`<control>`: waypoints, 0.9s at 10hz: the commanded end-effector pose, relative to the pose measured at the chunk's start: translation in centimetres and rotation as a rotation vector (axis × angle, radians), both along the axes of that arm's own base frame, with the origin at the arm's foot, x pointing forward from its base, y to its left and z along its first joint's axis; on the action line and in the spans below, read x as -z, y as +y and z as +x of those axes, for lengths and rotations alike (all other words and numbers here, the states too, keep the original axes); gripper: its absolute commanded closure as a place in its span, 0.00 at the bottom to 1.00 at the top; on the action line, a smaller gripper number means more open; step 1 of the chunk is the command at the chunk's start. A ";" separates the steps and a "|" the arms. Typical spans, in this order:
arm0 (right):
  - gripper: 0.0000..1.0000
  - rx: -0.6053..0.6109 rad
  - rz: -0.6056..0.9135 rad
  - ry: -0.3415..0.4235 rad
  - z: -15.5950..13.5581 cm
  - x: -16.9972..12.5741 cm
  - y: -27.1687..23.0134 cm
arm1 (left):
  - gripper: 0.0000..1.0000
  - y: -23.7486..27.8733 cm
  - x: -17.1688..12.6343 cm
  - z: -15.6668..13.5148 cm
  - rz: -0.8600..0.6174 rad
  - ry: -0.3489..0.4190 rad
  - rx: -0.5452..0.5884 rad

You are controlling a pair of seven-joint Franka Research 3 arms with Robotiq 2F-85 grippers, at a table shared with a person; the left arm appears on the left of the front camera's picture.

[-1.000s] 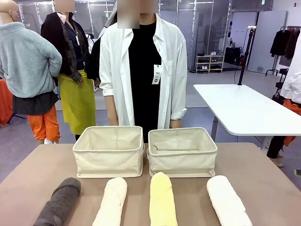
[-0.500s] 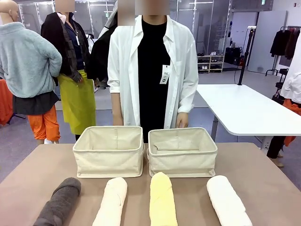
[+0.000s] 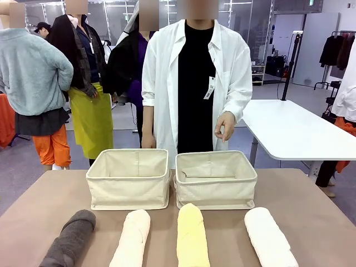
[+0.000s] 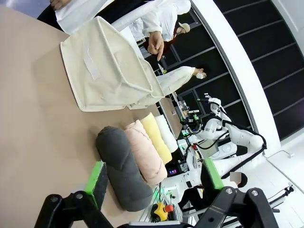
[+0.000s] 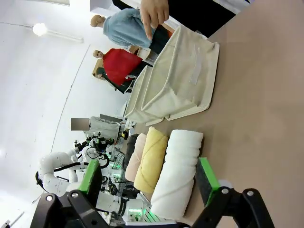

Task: Divide the towels into two baskets.
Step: Pick up one hotel-folded towel and place it in the Fabric basket indicated by the person.

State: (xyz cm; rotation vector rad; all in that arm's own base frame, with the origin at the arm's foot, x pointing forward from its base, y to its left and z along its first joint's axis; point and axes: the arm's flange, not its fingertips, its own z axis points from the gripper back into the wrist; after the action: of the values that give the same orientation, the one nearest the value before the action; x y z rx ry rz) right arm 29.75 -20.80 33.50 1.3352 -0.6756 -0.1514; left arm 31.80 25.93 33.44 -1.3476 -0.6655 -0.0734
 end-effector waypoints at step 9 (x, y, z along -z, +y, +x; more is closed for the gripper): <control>0.00 0.000 0.000 0.000 0.0 0.0 0.0 | 0.00 0.1 0.0 -0.2 0.003 0.004 0.003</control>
State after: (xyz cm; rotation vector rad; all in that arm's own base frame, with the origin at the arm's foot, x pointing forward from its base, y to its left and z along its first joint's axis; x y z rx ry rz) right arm 29.75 -20.80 33.48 1.3354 -0.6751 -0.1518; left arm 31.80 25.93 33.44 -1.3476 -0.6655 -0.0734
